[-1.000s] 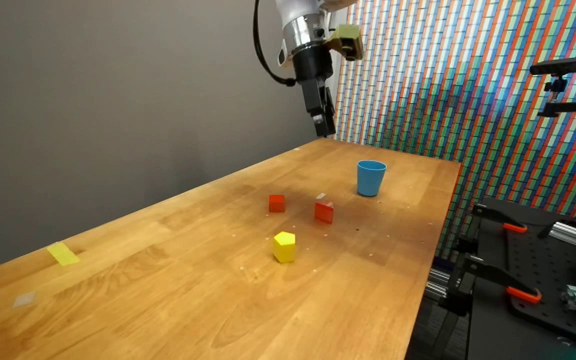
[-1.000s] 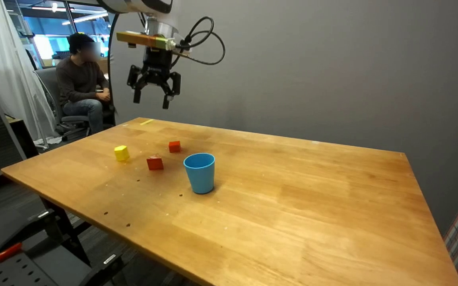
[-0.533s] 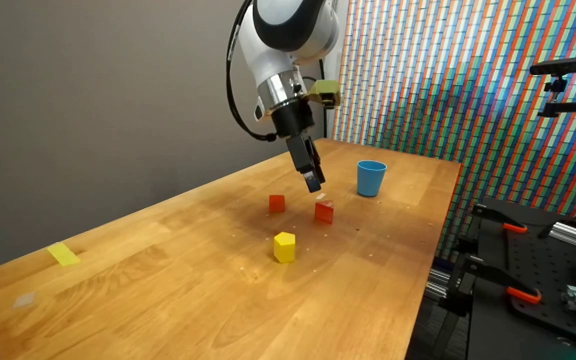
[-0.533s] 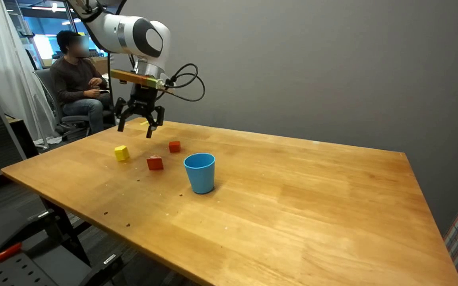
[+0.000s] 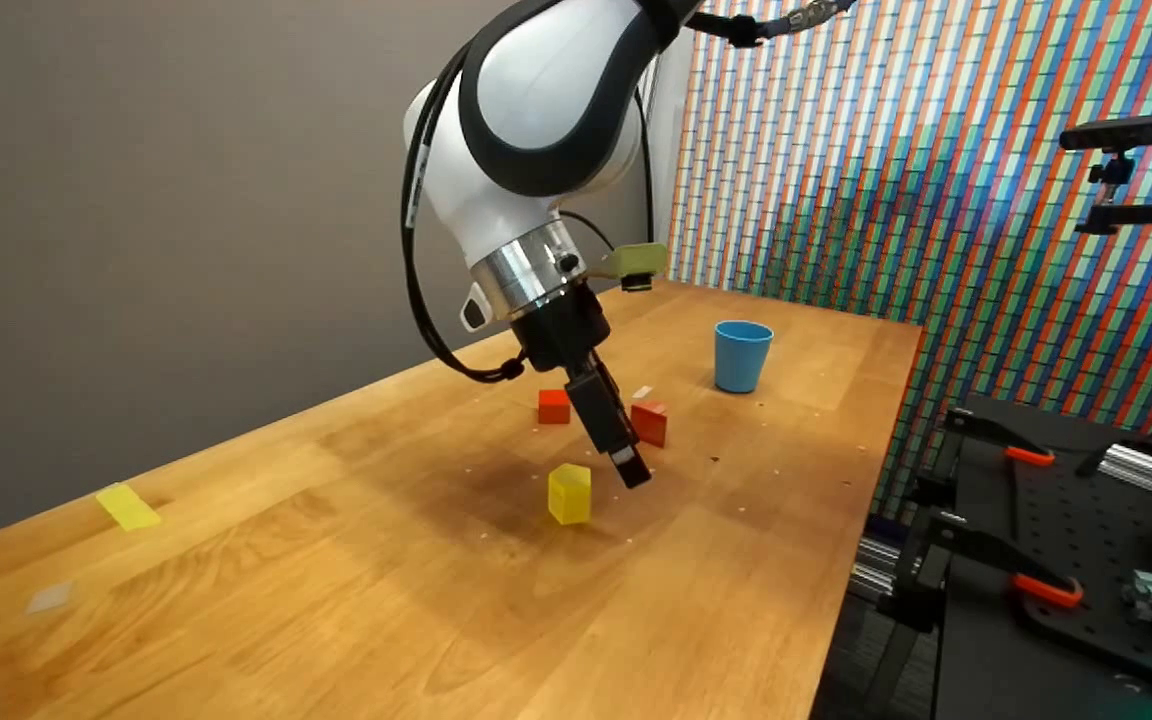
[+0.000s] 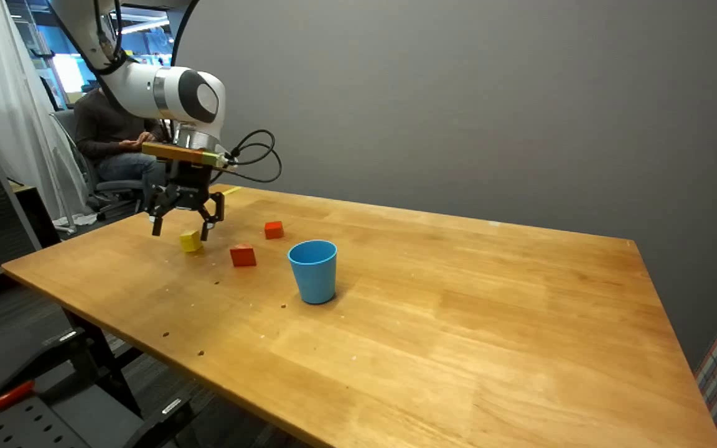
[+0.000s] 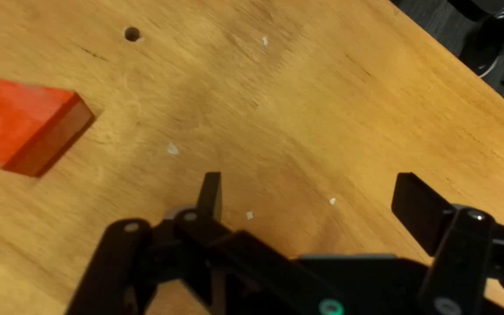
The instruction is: Put the yellow block in the cup
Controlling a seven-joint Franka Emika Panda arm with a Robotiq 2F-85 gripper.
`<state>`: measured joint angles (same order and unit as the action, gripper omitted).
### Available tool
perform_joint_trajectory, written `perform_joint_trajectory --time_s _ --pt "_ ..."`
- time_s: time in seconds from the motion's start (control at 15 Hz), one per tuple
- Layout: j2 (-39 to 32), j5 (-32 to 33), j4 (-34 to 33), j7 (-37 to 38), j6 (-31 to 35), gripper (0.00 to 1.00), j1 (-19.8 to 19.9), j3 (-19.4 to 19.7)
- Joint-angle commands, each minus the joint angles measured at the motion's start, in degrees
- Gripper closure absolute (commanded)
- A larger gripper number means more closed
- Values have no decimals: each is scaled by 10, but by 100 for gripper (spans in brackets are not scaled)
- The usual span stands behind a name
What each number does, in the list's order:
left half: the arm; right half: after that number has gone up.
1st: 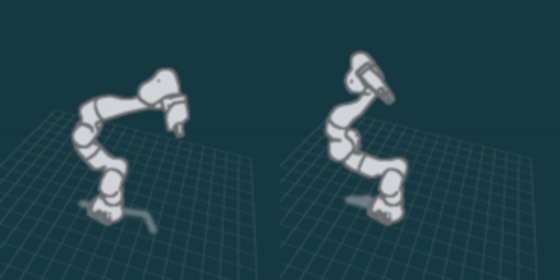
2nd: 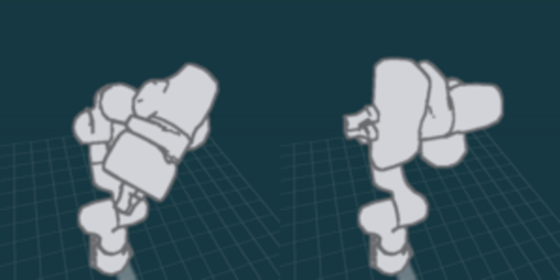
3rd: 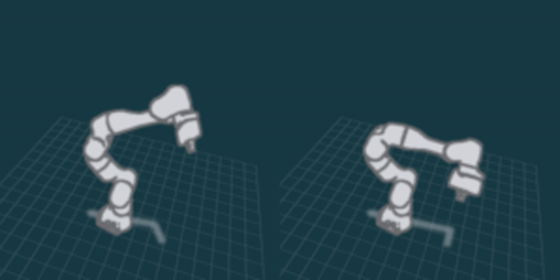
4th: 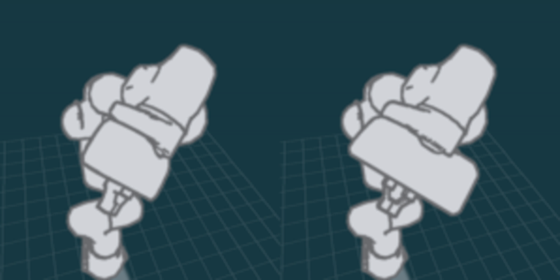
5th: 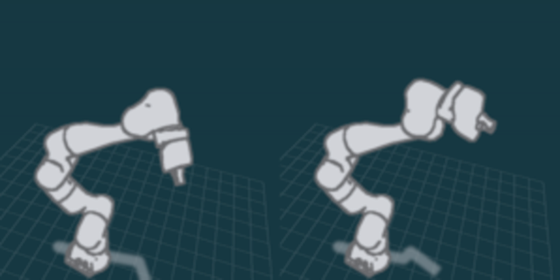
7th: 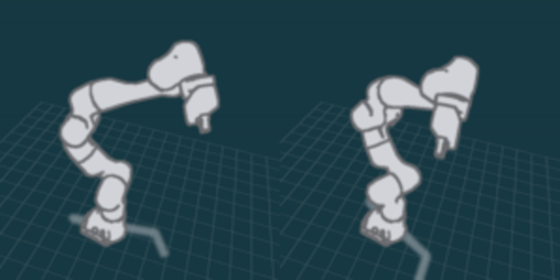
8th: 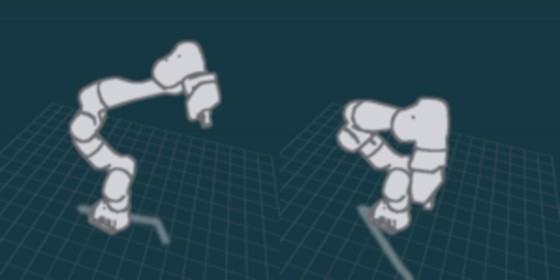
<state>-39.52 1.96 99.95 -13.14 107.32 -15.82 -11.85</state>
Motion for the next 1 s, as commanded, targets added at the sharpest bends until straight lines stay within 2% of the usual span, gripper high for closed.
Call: perform_joint_trajectory --time_s 0.0,0.33,0.73,0.8,0.87,0.93 --pt "-22 41 -21 -7 22 0 -18 -6" --pt "-37 85 -26 -10 74 0 -36 -7" --pt "-43 103 -29 -19 105 0 -39 -11" --pt "-43 106 -29 -21 106 25 -41 -10" --pt "-43 106 -28 -22 108 25 -40 -10" --pt "-42 107 -27 -22 108 32 -41 -10"
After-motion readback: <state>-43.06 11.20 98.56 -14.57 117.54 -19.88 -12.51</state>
